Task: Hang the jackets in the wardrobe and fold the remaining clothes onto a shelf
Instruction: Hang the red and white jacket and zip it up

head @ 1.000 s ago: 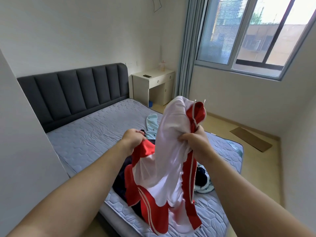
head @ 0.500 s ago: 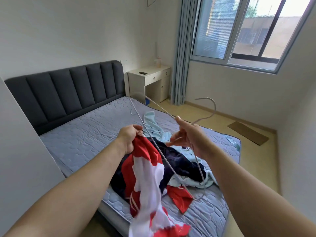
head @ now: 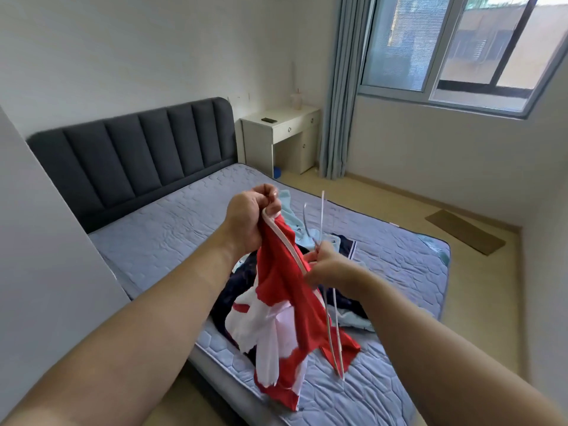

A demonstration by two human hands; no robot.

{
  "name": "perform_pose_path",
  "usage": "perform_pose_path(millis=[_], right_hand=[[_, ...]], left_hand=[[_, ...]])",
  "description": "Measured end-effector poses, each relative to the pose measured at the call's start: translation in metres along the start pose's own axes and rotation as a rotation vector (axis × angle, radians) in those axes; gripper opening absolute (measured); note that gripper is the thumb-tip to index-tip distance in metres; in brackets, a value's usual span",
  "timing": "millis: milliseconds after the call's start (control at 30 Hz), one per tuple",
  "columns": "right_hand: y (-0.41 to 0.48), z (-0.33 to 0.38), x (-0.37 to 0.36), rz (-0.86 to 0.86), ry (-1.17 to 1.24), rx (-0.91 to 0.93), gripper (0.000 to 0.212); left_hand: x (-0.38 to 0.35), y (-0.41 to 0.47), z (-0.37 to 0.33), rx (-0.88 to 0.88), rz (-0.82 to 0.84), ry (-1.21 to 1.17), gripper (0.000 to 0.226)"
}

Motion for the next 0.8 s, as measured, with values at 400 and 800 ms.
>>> perform_pose_path(millis=[400,800], right_hand=[[0.016,0.030,0.010,-0.249,-0.057,0.180,0.029],[0.035,0.050,0.045,-0.398,0.192,0.070,0.026]], left_hand=[[0.040,0.014,-0.025,-0.141,-0.175,-0.024,0.032],[0.056,-0.010,-0.003,-0.337,-0.731,1.006,0.057]])
Point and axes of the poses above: each hand's wrist, its own y-axis towards the middle knuckle, its own x-axis out of the back of the hand, z = x × y, the point moved 10 cm from there along y, towards the middle knuckle, and after that the axes turned 15 degrees about x, right-handed, at the moved point
